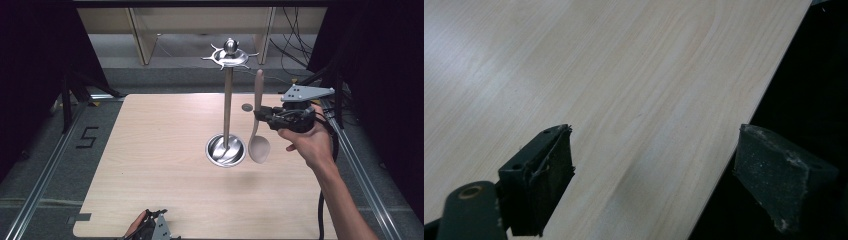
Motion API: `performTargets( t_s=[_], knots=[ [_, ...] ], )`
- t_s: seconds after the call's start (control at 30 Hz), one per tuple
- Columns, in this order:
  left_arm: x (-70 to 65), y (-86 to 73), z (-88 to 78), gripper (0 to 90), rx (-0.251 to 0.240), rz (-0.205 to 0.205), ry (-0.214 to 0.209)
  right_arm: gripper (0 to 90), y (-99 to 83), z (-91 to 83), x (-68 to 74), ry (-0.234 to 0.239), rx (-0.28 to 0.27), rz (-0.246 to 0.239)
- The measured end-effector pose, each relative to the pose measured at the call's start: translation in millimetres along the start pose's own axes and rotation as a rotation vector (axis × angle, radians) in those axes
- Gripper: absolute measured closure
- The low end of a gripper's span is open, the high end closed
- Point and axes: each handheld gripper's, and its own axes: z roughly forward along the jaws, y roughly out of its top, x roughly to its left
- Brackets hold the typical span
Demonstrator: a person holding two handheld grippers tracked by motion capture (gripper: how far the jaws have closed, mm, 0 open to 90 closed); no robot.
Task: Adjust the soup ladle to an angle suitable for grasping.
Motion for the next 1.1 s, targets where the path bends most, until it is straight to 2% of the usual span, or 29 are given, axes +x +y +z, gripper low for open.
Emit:
performTargets(
  t_s=[0.1, 0.13, 0.17, 0.2, 0.23, 0.27, 0.3, 0.33, 0.4, 0.43, 0.47, 0.53, 0.57, 0.63, 0.67, 0.7, 0.73, 0.8, 0.83, 0.87, 1.1],
  knots=[
    [-0.1, 0.0, -0.2, 14.9, 0.000, -0.001, -0.007, 76.6, 2.6, 0.9, -2.0, 0.011, 0.015, -0.014],
    [0.0, -0.1, 0.0, 14.9, 0.000, 0.001, 0.000, 76.6, 3.6, 2.7, -0.7, -0.006, 0.007, 0.005],
    [0.2, 0.0, -0.2, 14.9, 0.002, 0.001, -0.004, 76.6, 4.7, 2.3, -1.9, 0.009, 0.021, -0.005],
    [0.2, 0.0, -0.6, 14.8, -0.001, -0.001, -0.009, 76.6, 5.1, 2.4, -1.2, 0.005, 0.024, 0.008],
    [0.2, 0.0, -0.6, 14.9, -0.001, -0.001, -0.009, 76.6, 5.9, 3.1, -3.0, 0.001, 0.018, -0.016],
    [0.1, 0.0, -0.4, 14.9, -0.001, 0.000, -0.005, 76.6, 6.5, 3.7, -3.4, 0.002, 0.023, -0.017],
    [-0.1, 0.0, 0.0, 14.8, 0.000, 0.002, 0.002, 76.5, 6.4, 4.0, -1.5, -0.003, 0.029, 0.006],
    [-0.1, 0.0, -0.1, 14.8, 0.000, 0.001, 0.000, 76.6, 6.5, 5.8, -2.9, -0.014, 0.013, -0.016],
    [-0.2, 0.1, -0.2, 14.9, -0.001, -0.001, -0.006, 76.6, 7.5, 6.1, -2.8, -0.010, 0.016, -0.016],
    [-0.2, 0.1, -0.2, 14.9, -0.001, -0.001, -0.006, 76.6, 7.8, 6.0, -1.8, -0.012, 0.019, 0.000],
    [-0.3, 0.0, -0.1, 14.9, -0.001, -0.001, -0.006, 76.6, 8.9, 5.7, -3.4, 0.003, 0.028, -0.020],
    [-0.2, 0.0, -0.2, 14.9, -0.001, 0.000, -0.006, 76.6, 9.9, 5.9, -4.0, -0.007, 0.026, -0.016],
    [-0.1, 0.0, -0.1, 14.9, 0.000, 0.002, 0.000, 76.6, 9.7, 6.7, -2.1, -0.016, 0.018, 0.010],
    [-0.1, 0.0, 0.0, 14.9, 0.000, 0.001, 0.000, 76.5, 10.8, 6.0, -4.0, -0.008, 0.033, -0.004],
    [-0.2, 0.0, -0.3, 14.9, -0.001, 0.001, -0.006, 76.6, 11.9, 7.1, -6.1, -0.007, 0.032, -0.027],
    [-0.1, 0.0, -0.3, 14.9, 0.000, 0.001, -0.005, 76.6, 11.8, 8.3, -6.1, -0.012, 0.020, -0.028],
    [-0.1, 0.0, -0.2, 14.9, 0.000, 0.001, -0.005, 76.5, 12.1, 7.7, -4.9, -0.010, 0.031, -0.007],
    [-0.2, 0.0, -0.2, 14.9, 0.000, 0.000, -0.005, 76.6, 12.5, 8.7, -4.9, -0.014, 0.019, -0.011],
    [-0.2, 0.0, -0.1, 14.9, 0.000, 0.000, -0.006, 76.6, 13.2, 7.6, -4.2, 0.000, 0.035, 0.001],
    [-0.3, 0.0, -0.1, 14.9, 0.000, 0.000, -0.007, 76.6, 13.8, 7.9, -5.1, -0.005, 0.033, -0.019],
    [0.3, 0.3, -1.2, 14.9, 0.005, 0.002, -0.014, 76.5, 16.9, 10.9, -3.5, -0.009, 0.045, -0.024]
  ],
)
